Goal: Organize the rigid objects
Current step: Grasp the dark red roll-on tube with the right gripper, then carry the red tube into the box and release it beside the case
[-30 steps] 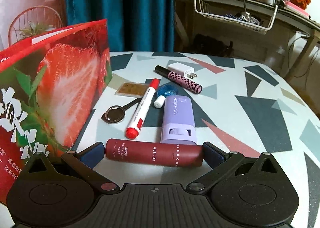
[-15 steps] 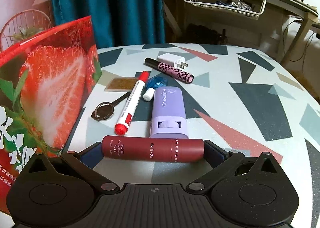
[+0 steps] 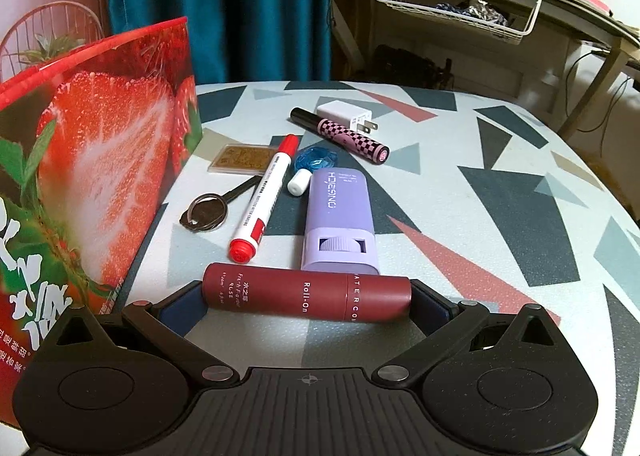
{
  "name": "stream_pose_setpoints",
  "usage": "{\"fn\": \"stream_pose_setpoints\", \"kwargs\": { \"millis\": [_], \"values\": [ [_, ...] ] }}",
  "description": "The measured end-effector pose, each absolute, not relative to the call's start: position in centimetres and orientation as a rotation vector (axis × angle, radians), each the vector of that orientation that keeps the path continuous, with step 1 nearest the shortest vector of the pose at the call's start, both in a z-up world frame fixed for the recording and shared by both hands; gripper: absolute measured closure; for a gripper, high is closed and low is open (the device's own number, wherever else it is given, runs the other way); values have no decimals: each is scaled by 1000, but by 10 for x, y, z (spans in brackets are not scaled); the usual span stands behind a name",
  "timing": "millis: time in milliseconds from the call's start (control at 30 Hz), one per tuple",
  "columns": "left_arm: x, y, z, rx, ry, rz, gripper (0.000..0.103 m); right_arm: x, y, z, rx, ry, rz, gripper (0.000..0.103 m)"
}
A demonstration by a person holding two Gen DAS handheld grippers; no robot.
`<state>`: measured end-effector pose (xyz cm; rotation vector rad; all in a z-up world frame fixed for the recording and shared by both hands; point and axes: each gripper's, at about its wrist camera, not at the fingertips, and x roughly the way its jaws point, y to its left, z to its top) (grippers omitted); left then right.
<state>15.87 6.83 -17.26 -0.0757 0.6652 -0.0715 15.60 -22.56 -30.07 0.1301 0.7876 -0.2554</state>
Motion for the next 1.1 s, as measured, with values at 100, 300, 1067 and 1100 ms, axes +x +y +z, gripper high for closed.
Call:
{"fn": "stream_pose_setpoints", "kwargs": {
  "millis": [100, 300, 1067, 1100],
  "values": [
    [159, 68, -173, -77, 666, -72, 91, 158, -226, -299, 127, 806, -254, 0],
    [159, 68, -173, -76, 666, -73, 91, 156, -230, -297, 136, 822, -251, 2],
    [160, 71, -173, -98, 673, -83, 92, 173, -234, -215, -105, 616, -23, 5],
    [160, 71, -173, -98, 672, -83, 92, 178, -233, -207, -134, 590, 2, 5]
  ]
}}
